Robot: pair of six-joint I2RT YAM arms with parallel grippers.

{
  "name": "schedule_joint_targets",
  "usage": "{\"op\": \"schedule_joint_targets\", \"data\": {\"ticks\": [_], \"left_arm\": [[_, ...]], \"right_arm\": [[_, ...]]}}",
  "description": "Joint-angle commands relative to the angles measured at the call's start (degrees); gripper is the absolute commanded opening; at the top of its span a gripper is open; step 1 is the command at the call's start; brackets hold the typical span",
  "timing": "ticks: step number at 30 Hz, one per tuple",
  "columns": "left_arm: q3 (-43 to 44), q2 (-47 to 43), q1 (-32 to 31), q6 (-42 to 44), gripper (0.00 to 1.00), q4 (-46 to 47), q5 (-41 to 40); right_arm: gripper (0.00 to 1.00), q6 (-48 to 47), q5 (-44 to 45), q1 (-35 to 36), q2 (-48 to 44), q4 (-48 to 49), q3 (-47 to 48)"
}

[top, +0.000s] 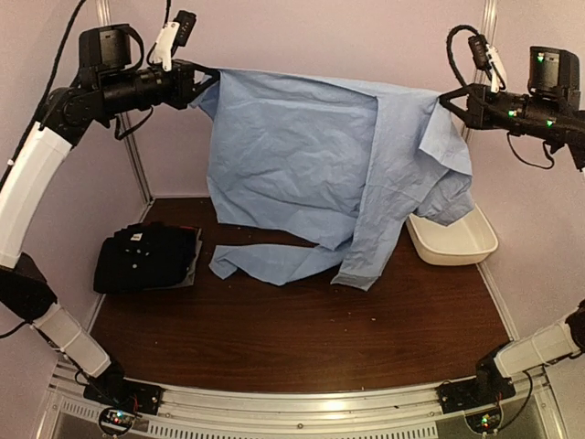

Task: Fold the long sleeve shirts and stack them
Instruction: Flatten out the crumpled shirt at the center of the board.

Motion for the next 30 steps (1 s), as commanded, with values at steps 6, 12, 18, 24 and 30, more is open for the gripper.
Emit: {"op": "schedule_joint_targets", "data": {"ticks": [6, 12, 18, 24, 30], "left_arm": [[-3.31, -12.69, -1.29, -7.32, 0.00, 1.79, 12.09], [-11.62, -24.10, -1.70, -13.93, 0.00, 8.86, 20.05], [-15.45, -30.53, -1.70, -17.74, 0.00, 12.44, 21.80], [-14.48, -28.96, -1.71, -17.60, 0.00, 12.05, 19.48], [-6.82, -19.80, -1.66, -12.64, 0.00, 5.25, 4.29]], "right_arm": [[0.00, 5.46, -17.26, 0.11, -7.02, -1.85, 7.23], [0.00, 11.50, -26.03, 0.12, -13.27, 1.80, 8.57], [0.00, 18.08, -32.49, 0.07, -17.24, 7.73, 6.95], [0.00, 17.43, -29.47, 0.03, -16.87, 6.25, 5.87], [0.00, 13.10, -19.33, 0.00, -12.79, 1.13, 5.38]]}}
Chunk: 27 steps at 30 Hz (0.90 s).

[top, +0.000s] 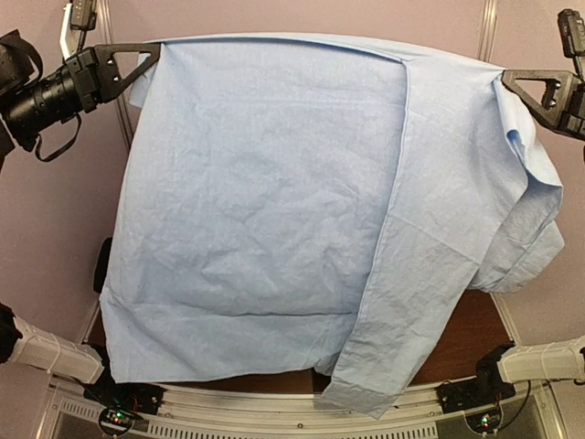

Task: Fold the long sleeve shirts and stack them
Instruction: Flatten out the crumpled shirt at the center of the board.

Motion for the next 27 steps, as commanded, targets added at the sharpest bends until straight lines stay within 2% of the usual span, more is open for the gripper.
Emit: {"op": "schedule_joint_targets", "data": {"ticks": [1, 3, 5, 9, 14, 19, 27], "left_arm": [[6.81, 6.13, 1.46, 3.74, 0.00, -1.94, -18.79], [9.05, 9.65, 1.59, 4.99, 0.00, -3.29, -24.08], [11.11, 12.88, 3.23, 5.16, 0.00, -3.96, -25.10], [15.78, 18.89, 7.54, 3.99, 0.00, -5.26, -22.53], [20.79, 22.36, 9.63, 3.01, 0.00, -5.37, -16.85], [19.73, 18.87, 9.64, 2.75, 0.00, -5.16, -12.31], [8.46, 7.40, 9.64, 0.12, 0.00, -2.14, -2.00]], "right_arm": [[0.00, -3.16, 12.57, -0.64, 2.59, -1.63, -0.12], [0.00, -3.66, 14.80, -0.64, 4.56, -1.67, -0.24], [0.00, -3.71, 16.08, -0.64, 6.80, -1.40, 0.49], [0.00, -3.77, 17.55, -0.77, 12.17, -1.40, 5.10], [0.00, -2.44, 13.86, -1.66, 18.85, -1.77, 15.04], [0.00, 0.49, 8.23, -1.95, 19.41, -0.10, 16.91], [0.00, 6.66, 0.32, -1.98, 8.24, 7.23, 5.94]]}}
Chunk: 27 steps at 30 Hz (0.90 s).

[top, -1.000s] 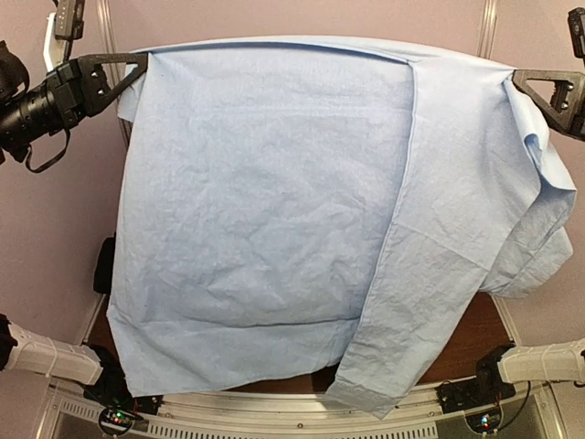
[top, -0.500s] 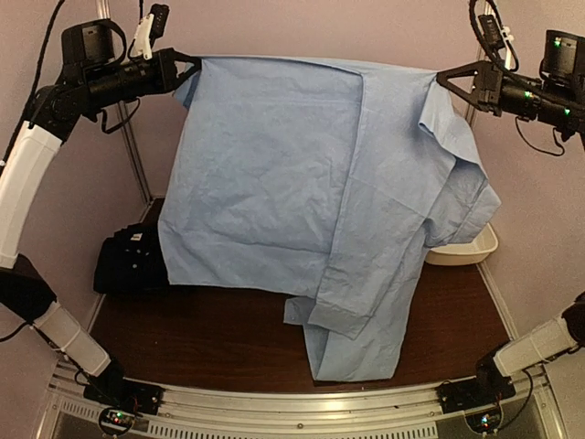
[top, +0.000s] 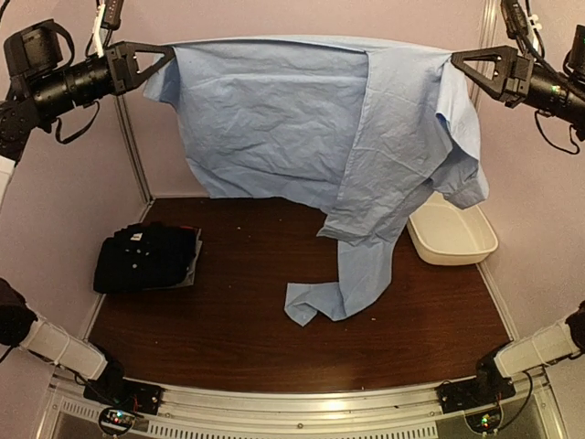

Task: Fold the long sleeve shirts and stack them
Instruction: Flatten out the crumpled shirt at the center of the board.

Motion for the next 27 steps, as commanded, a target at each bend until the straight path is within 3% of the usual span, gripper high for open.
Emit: {"op": "schedule_joint_targets", "data": {"ticks": [1, 9, 16, 20, 27], "left_arm": [[-3.73, -6.15, 0.52, -2.64, 0.00, 4.89, 7.85], [-10.44, -17.05, 0.52, -5.17, 0.00, 9.30, 16.03], [-10.77, -17.73, 0.52, -5.21, 0.00, 12.15, 16.99], [-10.99, -13.28, 0.52, -3.67, 0.00, 11.80, 10.69], [-11.80, -1.00, 1.34, 0.60, 0.00, 9.01, -7.80]], "right_arm": [[0.00, 5.13, -5.68, -0.49, -7.57, 6.99, -3.29], [0.00, 12.12, -11.70, -0.43, -16.59, 12.59, -9.13], [0.00, 11.66, -10.30, -0.48, -17.57, 13.70, -9.80], [0.00, 7.00, -4.84, -0.48, -14.84, 9.02, -10.14], [0.00, -2.98, 14.54, -0.47, -6.96, 3.04, -14.28]]}}
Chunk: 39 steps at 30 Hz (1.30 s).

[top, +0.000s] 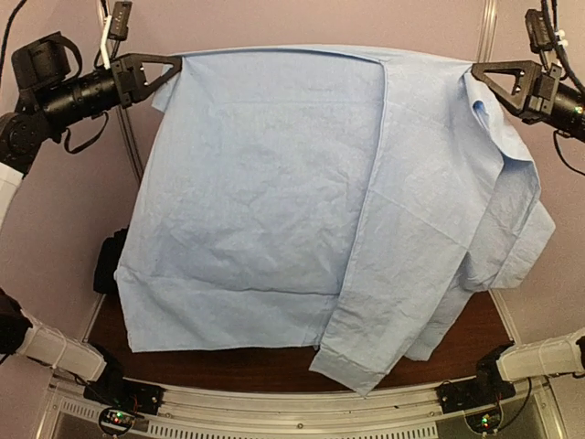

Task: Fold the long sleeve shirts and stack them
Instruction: Flatten out the crumpled shirt at the center of the board.

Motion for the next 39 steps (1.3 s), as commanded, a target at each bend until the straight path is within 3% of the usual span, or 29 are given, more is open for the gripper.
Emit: {"op": "schedule_joint_targets", "data": {"ticks": [1, 5, 10, 16, 21, 23, 24, 28, 32, 35, 39], "left_arm": [[-2.45, 7.44, 2.73, 3.75, 0.00, 2.12, -17.86], [-8.81, 13.88, 6.41, 5.65, 0.00, 5.16, -22.51], [-14.65, 25.96, 9.28, 6.27, 0.00, 14.72, -25.04], [-0.68, 48.07, 9.60, 6.59, 0.00, 15.74, -24.56], [7.24, 57.88, 9.64, 6.50, 0.06, 14.56, -28.26], [9.36, 60.72, 9.64, 7.05, 0.15, 14.18, -31.28], [10.52, 61.77, 9.64, 7.19, 0.26, 13.68, -33.19], [13.26, 63.99, 9.72, 8.26, 0.57, 13.47, -40.60], [15.63, 63.91, 9.81, 9.86, 0.83, 12.52, -43.51], [15.52, 61.99, 9.83, 9.77, 0.89, 11.48, -43.44], [10.42, 55.54, 9.81, 7.74, 0.95, 11.71, -40.82]], "right_arm": [[0.00, -8.48, 19.86, -0.75, 4.90, -2.33, -4.39], [0.00, -12.08, 27.10, -1.95, 10.39, 0.83, -12.25], [0.00, -15.22, 28.80, -5.07, 22.27, 12.99, -22.26], [0.00, -19.69, 30.75, -6.46, 43.27, 21.06, -18.21], [0.00, -20.75, 31.43, -6.67, 57.42, 21.22, -9.53], [0.00, -20.74, 33.86, -6.71, 61.28, 19.77, -5.61], [0.05, -20.66, 35.11, -6.75, 62.81, 18.76, -3.56], [0.35, -19.73, 41.63, -6.76, 65.46, 14.76, 2.51], [0.52, -20.57, 48.13, -6.76, 64.93, 11.30, 7.29], [0.64, -21.77, 51.86, -6.74, 63.56, 8.25, 10.22], [0.67, -22.34, 47.78, -6.20, 57.56, 8.14, 3.83]]}}
